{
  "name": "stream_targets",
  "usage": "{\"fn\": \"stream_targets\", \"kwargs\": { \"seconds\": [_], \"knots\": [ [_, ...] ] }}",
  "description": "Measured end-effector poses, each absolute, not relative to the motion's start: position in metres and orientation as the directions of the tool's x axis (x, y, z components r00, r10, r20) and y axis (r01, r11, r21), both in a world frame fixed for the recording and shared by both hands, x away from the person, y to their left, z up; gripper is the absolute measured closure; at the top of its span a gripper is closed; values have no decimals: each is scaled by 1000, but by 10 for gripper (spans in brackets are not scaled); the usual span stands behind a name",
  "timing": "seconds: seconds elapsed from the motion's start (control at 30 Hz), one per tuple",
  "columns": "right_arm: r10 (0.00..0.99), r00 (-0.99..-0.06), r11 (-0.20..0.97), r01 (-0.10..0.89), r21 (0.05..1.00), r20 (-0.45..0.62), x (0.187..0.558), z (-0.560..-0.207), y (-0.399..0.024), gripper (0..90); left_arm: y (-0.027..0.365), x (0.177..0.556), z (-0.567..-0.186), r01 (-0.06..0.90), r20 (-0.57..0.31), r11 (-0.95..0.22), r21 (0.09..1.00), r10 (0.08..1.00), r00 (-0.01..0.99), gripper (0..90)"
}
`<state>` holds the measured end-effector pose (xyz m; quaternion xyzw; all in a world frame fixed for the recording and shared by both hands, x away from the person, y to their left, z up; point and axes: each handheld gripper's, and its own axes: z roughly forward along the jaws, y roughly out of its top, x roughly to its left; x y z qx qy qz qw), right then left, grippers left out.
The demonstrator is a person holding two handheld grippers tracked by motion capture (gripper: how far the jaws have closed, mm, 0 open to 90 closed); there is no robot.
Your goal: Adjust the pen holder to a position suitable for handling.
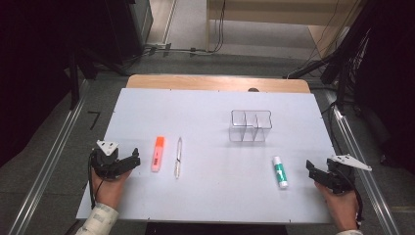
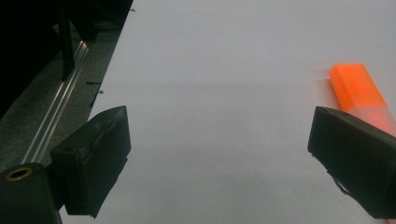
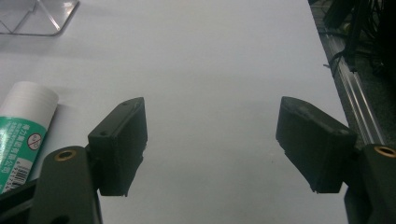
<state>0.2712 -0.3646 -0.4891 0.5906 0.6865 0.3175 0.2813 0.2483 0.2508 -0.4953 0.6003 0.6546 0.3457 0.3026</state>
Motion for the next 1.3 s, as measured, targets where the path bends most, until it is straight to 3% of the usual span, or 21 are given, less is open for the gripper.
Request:
{"fn": "stream_targets", "kwargs": {
  "seconds": [0.53,1.03,1.3],
  "knots": [
    [980,-196,160,610,777,-48,286,-482,-351,236,235,252,-490,574,4,32,818,998,-61,67],
    [971,-234,182,603,777,-47,304,-477,-333,272,191,269,-482,559,25,-34,829,999,23,86],
    [967,-248,198,581,789,-60,318,-473,-322,344,162,284,-477,547,16,-51,836,998,68,197]
  ]
}}
